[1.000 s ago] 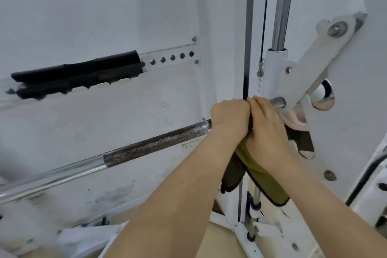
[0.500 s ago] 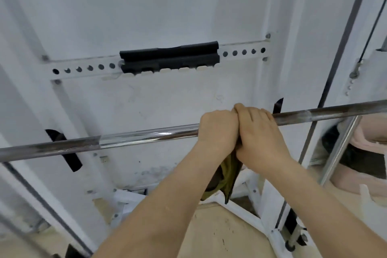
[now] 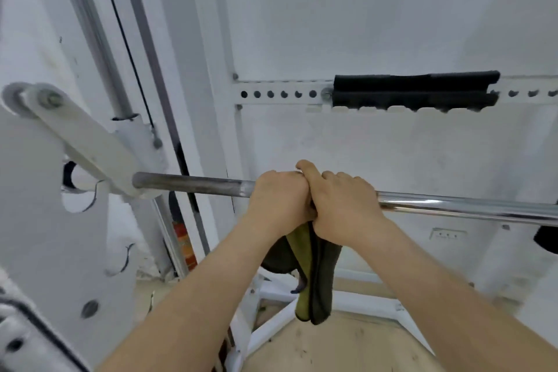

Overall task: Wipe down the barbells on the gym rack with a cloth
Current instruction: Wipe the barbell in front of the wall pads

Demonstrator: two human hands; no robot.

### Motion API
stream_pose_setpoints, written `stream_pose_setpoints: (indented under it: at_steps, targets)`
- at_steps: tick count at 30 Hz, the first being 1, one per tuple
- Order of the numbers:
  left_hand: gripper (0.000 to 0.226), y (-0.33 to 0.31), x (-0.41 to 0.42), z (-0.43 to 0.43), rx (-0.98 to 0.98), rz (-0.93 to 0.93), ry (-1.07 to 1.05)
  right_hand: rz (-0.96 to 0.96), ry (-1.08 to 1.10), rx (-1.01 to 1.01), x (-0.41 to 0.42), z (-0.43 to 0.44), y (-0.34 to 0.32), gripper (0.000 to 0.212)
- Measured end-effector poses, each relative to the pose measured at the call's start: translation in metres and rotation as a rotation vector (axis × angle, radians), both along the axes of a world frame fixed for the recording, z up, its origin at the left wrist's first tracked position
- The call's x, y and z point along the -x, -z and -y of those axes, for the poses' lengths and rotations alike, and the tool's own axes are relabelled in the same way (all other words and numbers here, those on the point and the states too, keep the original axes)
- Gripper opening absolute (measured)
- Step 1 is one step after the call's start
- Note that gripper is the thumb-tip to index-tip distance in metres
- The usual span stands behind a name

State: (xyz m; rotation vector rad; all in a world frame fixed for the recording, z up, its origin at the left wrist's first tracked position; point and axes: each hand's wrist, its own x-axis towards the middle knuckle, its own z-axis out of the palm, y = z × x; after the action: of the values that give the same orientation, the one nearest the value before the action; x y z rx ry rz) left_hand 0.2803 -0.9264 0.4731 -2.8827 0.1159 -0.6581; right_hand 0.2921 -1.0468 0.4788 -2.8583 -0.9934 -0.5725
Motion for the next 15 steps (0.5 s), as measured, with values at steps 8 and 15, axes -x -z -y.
stream_pose_setpoints:
  at_steps: [8, 15]
  targets:
    - [0.033, -0.003, 0.024, -0.127, 0.098, -0.024, -0.155, -0.066, -0.104, 0.135, 0.0, -0.135, -0.014, 0.072]
    - [0.032, -0.006, 0.031, -0.18, 0.075, -0.027, -0.273, -0.004, -0.158, 0.083, -0.004, -0.201, -0.01, 0.064]
